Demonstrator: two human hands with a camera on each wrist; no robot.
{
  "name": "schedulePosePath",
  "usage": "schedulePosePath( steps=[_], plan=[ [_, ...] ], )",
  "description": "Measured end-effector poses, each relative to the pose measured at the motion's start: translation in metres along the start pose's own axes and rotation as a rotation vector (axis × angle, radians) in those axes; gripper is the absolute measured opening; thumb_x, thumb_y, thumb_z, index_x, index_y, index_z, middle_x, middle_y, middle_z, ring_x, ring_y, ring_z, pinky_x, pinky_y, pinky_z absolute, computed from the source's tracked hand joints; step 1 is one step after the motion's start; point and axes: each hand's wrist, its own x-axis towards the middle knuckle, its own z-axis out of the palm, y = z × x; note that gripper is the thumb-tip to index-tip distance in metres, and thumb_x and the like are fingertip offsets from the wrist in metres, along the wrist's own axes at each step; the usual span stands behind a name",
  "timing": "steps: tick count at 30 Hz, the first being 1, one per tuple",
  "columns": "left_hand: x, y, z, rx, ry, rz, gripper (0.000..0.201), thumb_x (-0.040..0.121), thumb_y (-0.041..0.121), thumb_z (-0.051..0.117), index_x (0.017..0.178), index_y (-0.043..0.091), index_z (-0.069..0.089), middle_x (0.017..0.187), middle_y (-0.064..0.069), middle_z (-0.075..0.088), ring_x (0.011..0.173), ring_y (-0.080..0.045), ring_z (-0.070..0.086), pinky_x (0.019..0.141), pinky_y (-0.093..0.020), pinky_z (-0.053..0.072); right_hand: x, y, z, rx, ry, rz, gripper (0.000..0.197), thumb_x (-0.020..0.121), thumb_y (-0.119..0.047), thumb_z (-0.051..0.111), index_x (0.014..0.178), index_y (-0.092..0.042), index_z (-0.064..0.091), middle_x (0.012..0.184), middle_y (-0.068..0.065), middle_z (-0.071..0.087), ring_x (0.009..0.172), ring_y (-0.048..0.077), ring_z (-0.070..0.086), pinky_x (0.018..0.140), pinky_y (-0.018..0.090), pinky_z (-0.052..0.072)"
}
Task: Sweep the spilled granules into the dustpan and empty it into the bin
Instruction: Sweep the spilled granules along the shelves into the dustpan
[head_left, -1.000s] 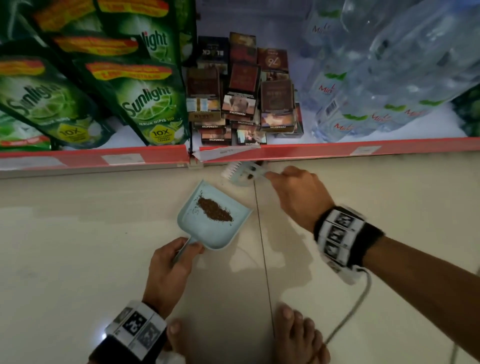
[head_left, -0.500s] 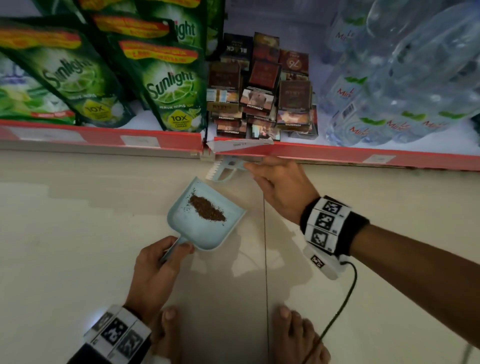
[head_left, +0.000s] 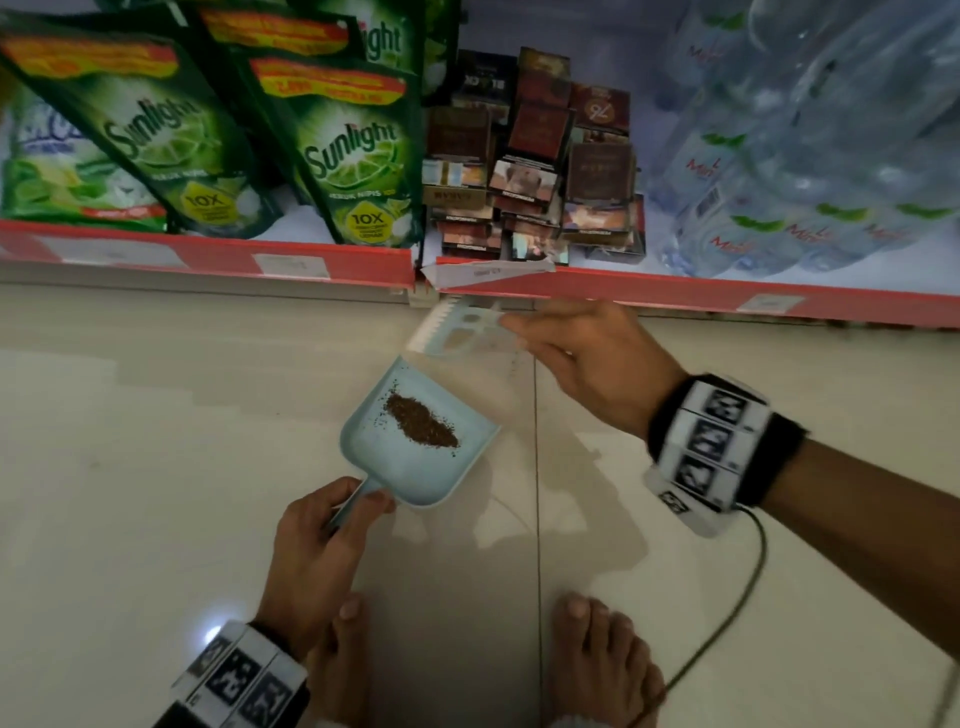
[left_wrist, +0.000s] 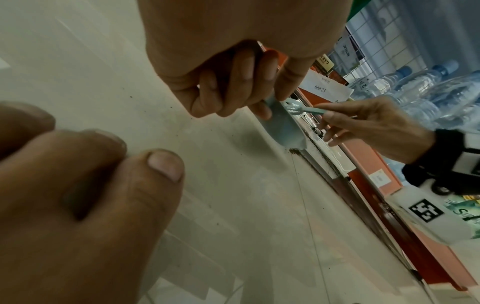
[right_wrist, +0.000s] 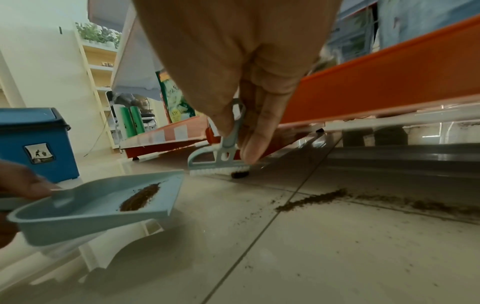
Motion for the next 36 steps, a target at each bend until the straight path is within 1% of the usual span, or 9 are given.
schedulePosePath(
  steps=[6, 9, 12, 17, 20, 23, 27, 32, 36],
  plan=[
    [0.000, 0.003, 0.002, 0.039, -0.007, -0.005, 0.038, 0.077, 0.036, 0.059, 0.067, -0.001, 0.059, 0.044, 0.005, 0.038, 0.047, -0.011, 0.035, 0.056, -0.032, 0.033, -0.007, 0.012, -0.008, -0.215, -0.276, 0.044, 0.043, 0.091, 0.005, 0.049, 0.128, -0.012, 0.062, 0.115, 0.013, 0.065, 0.101, 0.033, 0.063, 0.085, 0.040, 0.048],
    [-0.001, 0.003, 0.000, 0.024, 0.002, 0.000, 0.040, 0.078, 0.036, 0.060, 0.069, -0.003, 0.058, 0.045, 0.006, 0.037, 0.048, -0.011, 0.035, 0.054, -0.029, 0.032, -0.033, 0.030, -0.033, -0.264, -0.356, 0.104, 0.045, 0.087, 0.008, 0.054, 0.128, -0.010, 0.062, 0.099, 0.017, 0.062, 0.091, 0.038, 0.063, 0.078, 0.046, 0.050],
    [0.000, 0.001, 0.002, 0.032, 0.004, -0.024, 0.031, 0.090, 0.022, 0.066, 0.068, 0.000, 0.060, 0.043, 0.007, 0.039, 0.046, -0.009, 0.036, 0.051, -0.027, 0.033, -0.051, 0.041, -0.052, -0.201, -0.244, 0.132, 0.030, 0.091, 0.000, 0.060, 0.118, -0.009, 0.070, 0.087, 0.012, 0.066, 0.082, 0.035, 0.064, 0.072, 0.038, 0.050],
    [0.001, 0.003, 0.010, 0.033, -0.032, -0.035, 0.026, 0.092, 0.014, 0.063, 0.071, -0.002, 0.062, 0.044, 0.007, 0.039, 0.048, -0.009, 0.037, 0.049, -0.026, 0.034, -0.034, 0.024, -0.035, -0.082, -0.077, 0.057, 0.024, 0.096, -0.011, 0.059, 0.117, -0.009, 0.071, 0.094, 0.010, 0.074, 0.083, 0.030, 0.068, 0.074, 0.032, 0.049],
    [0.002, 0.008, 0.014, 0.048, -0.054, -0.026, 0.024, 0.092, 0.014, 0.063, 0.069, 0.007, 0.066, 0.043, 0.009, 0.045, 0.048, -0.008, 0.040, 0.055, -0.029, 0.036, -0.015, 0.015, -0.010, -0.052, -0.060, 0.077, 0.027, 0.099, -0.013, 0.055, 0.122, -0.010, 0.068, 0.108, 0.011, 0.072, 0.095, 0.029, 0.066, 0.087, 0.032, 0.046],
    [0.003, 0.009, 0.015, 0.044, -0.051, -0.015, 0.025, 0.092, 0.015, 0.063, 0.069, 0.006, 0.065, 0.043, 0.009, 0.045, 0.048, -0.007, 0.039, 0.057, -0.031, 0.035, -0.012, 0.016, -0.006, -0.145, -0.191, 0.100, 0.030, 0.099, -0.012, 0.050, 0.124, -0.012, 0.067, 0.106, 0.012, 0.068, 0.097, 0.031, 0.062, 0.086, 0.039, 0.049],
    [0.005, 0.007, 0.011, 0.023, -0.047, -0.006, 0.027, 0.090, 0.021, 0.067, 0.070, 0.004, 0.065, 0.045, 0.009, 0.045, 0.049, -0.007, 0.038, 0.057, -0.031, 0.035, -0.038, 0.028, -0.035, -0.248, -0.324, 0.116, 0.028, 0.097, -0.010, 0.052, 0.118, -0.014, 0.069, 0.086, 0.011, 0.061, 0.084, 0.036, 0.061, 0.072, 0.045, 0.050],
    [0.013, 0.009, 0.011, 0.008, -0.046, -0.035, 0.027, 0.076, 0.042, 0.062, 0.066, 0.017, 0.067, 0.045, 0.011, 0.047, 0.048, -0.006, 0.040, 0.058, -0.030, 0.036, -0.060, 0.034, -0.055, -0.148, -0.145, 0.146, 0.026, 0.096, -0.013, 0.058, 0.118, -0.014, 0.071, 0.080, 0.005, 0.066, 0.076, 0.031, 0.063, 0.071, 0.033, 0.048],
    [0.018, 0.008, 0.014, 0.029, -0.070, -0.020, 0.036, 0.068, 0.055, 0.058, 0.067, 0.021, 0.067, 0.043, 0.012, 0.046, 0.047, -0.006, 0.039, 0.058, -0.032, 0.036, -0.048, 0.026, -0.032, -0.056, -0.061, 0.109, 0.026, 0.098, -0.016, 0.057, 0.120, -0.011, 0.070, 0.086, 0.010, 0.069, 0.079, 0.029, 0.064, 0.076, 0.038, 0.051]
  ],
)
